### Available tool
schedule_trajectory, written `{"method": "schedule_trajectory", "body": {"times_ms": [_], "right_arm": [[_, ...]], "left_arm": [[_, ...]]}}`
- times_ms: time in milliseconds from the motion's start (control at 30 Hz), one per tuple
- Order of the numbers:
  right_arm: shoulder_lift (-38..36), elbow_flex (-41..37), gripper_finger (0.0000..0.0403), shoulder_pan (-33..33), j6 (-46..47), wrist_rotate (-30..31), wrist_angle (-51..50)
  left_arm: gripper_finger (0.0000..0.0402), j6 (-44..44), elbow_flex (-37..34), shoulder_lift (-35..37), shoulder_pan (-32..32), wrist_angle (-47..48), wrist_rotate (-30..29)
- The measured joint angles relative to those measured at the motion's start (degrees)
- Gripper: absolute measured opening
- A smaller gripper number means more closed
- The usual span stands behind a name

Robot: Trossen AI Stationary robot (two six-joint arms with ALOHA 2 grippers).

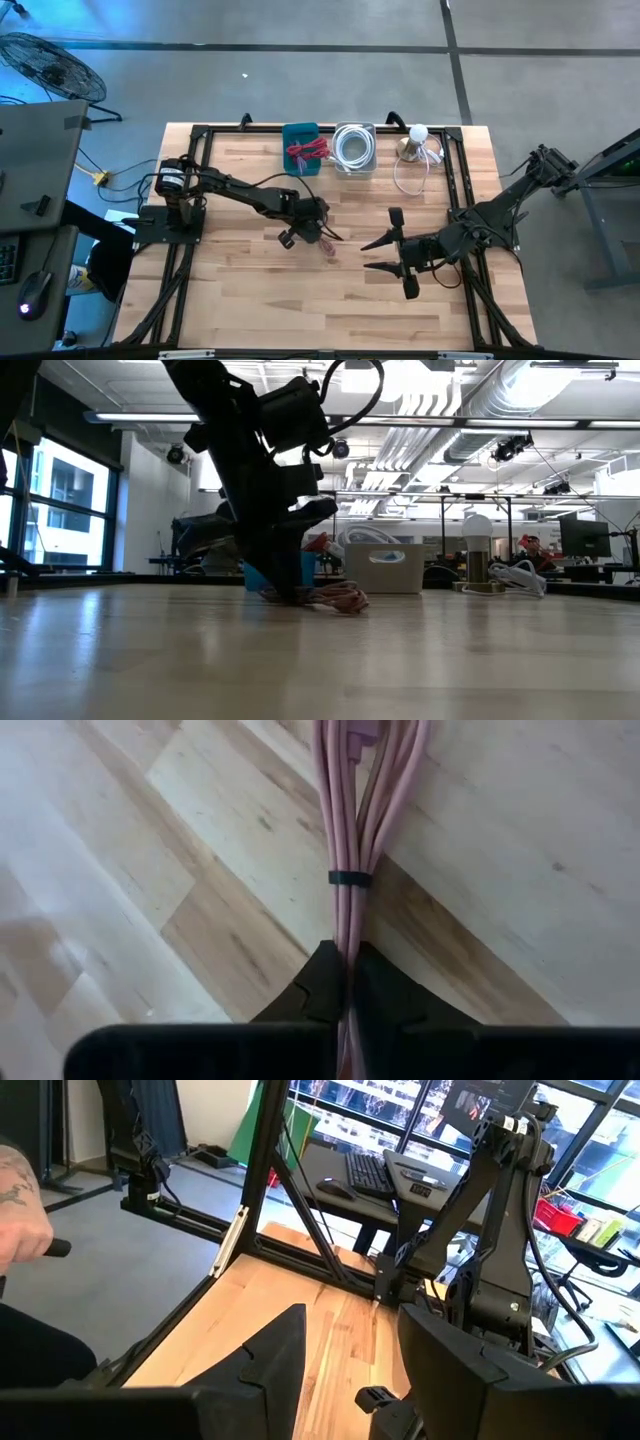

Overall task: Pick & Place USB Port
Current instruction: Put the pink charger cable into the blue bin

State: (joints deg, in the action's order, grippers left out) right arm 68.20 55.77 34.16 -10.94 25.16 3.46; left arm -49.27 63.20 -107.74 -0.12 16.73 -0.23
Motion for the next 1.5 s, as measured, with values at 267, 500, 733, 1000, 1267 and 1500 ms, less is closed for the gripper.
{"method": "schedule_trajectory", "body": {"times_ms": [267, 500, 733, 1000, 1267, 1500], "right_arm": [[0.00, 0.00, 0.0144, 0.02, 0.65, -0.43, -0.70], [0.02, 0.00, 0.0140, 0.02, 0.54, -0.45, -0.78], [0.01, 0.00, 0.0140, 0.02, 0.56, -0.47, -1.02], [0.02, 0.00, 0.0140, 1.62, 0.45, 0.18, -1.04], [0.02, 0.00, 0.0140, 3.78, -0.03, 3.11, -1.02], [0.01, 0.00, 0.0140, 4.85, -0.03, 3.91, -1.03]], "left_arm": [[0.0008, 1.73, -0.11, 0.52, -1.16, -0.69, -3.59], [0.0008, 2.48, -0.31, 6.10, -4.75, 0.45, -10.55], [0.0007, 3.22, -0.18, 15.45, -7.49, 2.32, -17.24], [0.0007, 4.78, -0.17, 24.79, -8.17, 5.48, -23.29], [0.0007, 3.43, -0.13, 28.21, -5.60, 3.04, -27.49], [0.0007, 4.60, -0.11, 28.46, 0.82, -3.40, -27.43]]}}
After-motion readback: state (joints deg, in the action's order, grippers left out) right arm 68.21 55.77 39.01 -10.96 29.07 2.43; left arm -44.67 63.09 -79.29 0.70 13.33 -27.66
